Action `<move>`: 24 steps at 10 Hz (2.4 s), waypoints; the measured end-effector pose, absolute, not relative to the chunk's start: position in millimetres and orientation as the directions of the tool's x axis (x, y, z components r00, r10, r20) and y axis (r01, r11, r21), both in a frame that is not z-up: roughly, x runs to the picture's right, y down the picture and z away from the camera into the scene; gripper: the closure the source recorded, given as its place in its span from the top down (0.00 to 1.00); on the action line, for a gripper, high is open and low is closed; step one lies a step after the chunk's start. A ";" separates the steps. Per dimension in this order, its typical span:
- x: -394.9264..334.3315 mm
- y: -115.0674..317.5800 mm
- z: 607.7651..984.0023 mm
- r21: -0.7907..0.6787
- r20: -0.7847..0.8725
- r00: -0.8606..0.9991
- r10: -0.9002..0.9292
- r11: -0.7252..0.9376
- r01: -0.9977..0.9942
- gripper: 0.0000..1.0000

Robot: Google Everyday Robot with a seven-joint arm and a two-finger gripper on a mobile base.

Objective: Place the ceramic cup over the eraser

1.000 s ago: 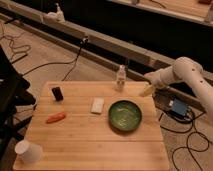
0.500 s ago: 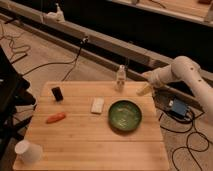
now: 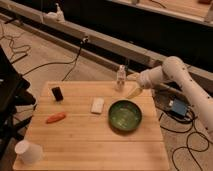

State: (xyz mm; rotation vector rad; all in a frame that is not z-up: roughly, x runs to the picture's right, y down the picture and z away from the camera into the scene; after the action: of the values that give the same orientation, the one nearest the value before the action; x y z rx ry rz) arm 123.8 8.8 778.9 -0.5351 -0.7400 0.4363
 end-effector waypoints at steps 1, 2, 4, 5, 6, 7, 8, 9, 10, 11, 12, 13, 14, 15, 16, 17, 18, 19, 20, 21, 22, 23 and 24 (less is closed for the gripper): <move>106.8 19.2 775.7 -0.602 0.536 0.666 0.519 0.788 -0.130 0.80; 86.8 30.9 772.1 -0.596 0.563 0.675 0.478 0.800 -0.070 0.80; 43.2 52.7 761.1 -0.544 0.625 0.690 0.365 0.838 0.050 0.80; 19.5 64.3 754.7 -0.493 0.658 0.696 0.286 0.863 0.112 0.80; -3.6 76.9 746.8 -0.439 0.691 0.693 0.207 0.881 0.175 0.80; -12.6 82.4 743.3 -0.417 0.704 0.689 0.176 0.886 0.200 0.80; -24.4 90.3 738.3 -0.388 0.720 0.681 0.134 0.891 0.234 0.80; -28.8 93.5 736.4 -0.378 0.725 0.678 0.120 0.892 0.246 0.80; -28.5 93.3 736.5 -0.378 0.725 0.678 0.120 0.893 0.246 0.80; -28.2 93.0 736.6 -0.378 0.725 0.679 0.120 0.893 0.245 0.80; -27.8 92.6 736.7 -0.377 0.724 0.680 0.119 0.893 0.245 0.80; -28.9 94.5 736.9 -0.370 0.721 0.686 0.099 0.892 0.259 0.80; -36.1 98.7 736.8 -0.361 0.722 0.688 0.072 0.887 0.287 0.80; -46.8 102.0 735.1 -0.351 0.729 0.683 0.047 0.882 0.314 0.80; -55.5 104.3 732.5 -0.342 0.737 0.675 0.032 0.880 0.331 0.80; -66.7 106.1 728.6 -0.331 0.750 0.661 0.024 0.879 0.343 0.80; -80.3 108.0 724.4 -0.323 0.766 0.642 0.024 0.878 0.353 0.80; -100.7 112.9 718.9 -0.319 0.796 0.604 0.040 0.876 0.362 0.80; -123.3 121.4 714.4 -0.318 0.825 0.563 0.055 0.868 0.381 0.80; -144.9 131.2 711.0 -0.314 0.848 0.526 0.062 0.858 0.406 0.80; -166.0 138.9 707.2 -0.300 0.870 0.490 0.058 0.850 0.432 0.80; -185.0 145.3 703.5 -0.283 0.889 0.456 0.052 0.844 0.455 0.80; -197.7 149.9 701.4 -0.271 0.899 0.435 0.045 0.839 0.472 0.80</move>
State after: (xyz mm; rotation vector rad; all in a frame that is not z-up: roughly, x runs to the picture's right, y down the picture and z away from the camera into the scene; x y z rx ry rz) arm -197.7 149.9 701.4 -0.5371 -1.1004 -0.2824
